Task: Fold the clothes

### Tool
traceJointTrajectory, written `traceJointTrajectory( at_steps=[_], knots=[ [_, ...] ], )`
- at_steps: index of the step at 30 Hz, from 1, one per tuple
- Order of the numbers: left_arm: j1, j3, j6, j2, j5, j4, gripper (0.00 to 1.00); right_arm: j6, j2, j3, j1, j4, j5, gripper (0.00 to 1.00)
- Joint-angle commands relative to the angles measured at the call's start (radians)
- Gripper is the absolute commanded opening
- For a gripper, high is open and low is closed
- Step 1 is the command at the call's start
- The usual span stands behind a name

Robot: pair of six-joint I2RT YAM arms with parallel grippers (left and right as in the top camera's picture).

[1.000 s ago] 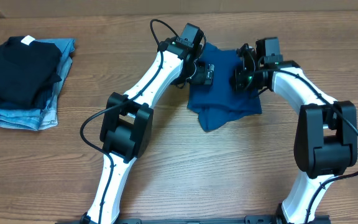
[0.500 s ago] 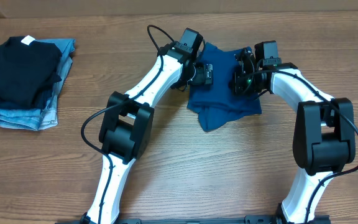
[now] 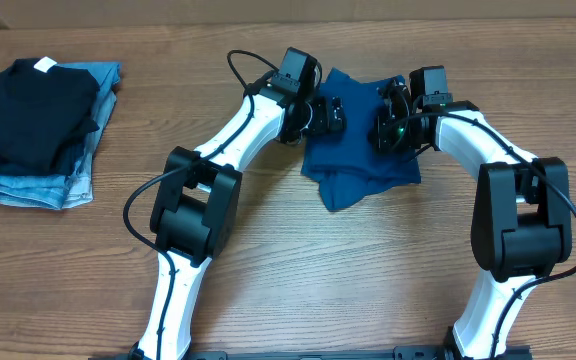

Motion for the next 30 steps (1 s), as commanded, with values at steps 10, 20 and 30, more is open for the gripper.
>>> traceJointTrajectory(
  at_steps=[10, 20, 30],
  knots=[
    [-0.017, -0.057, -0.028, 0.068, 0.061, -0.034, 0.93, -0.003, 0.058, -0.023, 0.003, -0.015, 0.036, 0.04],
    [-0.072, -0.057, 0.013, 0.068, 0.019, -0.033, 0.98, -0.002, 0.060, -0.023, 0.003, -0.016, 0.035, 0.04],
    [-0.092, -0.057, 0.012, 0.109, 0.078, 0.020, 0.94, -0.003, 0.085, -0.023, 0.003, -0.013, 0.033, 0.04]
  ],
)
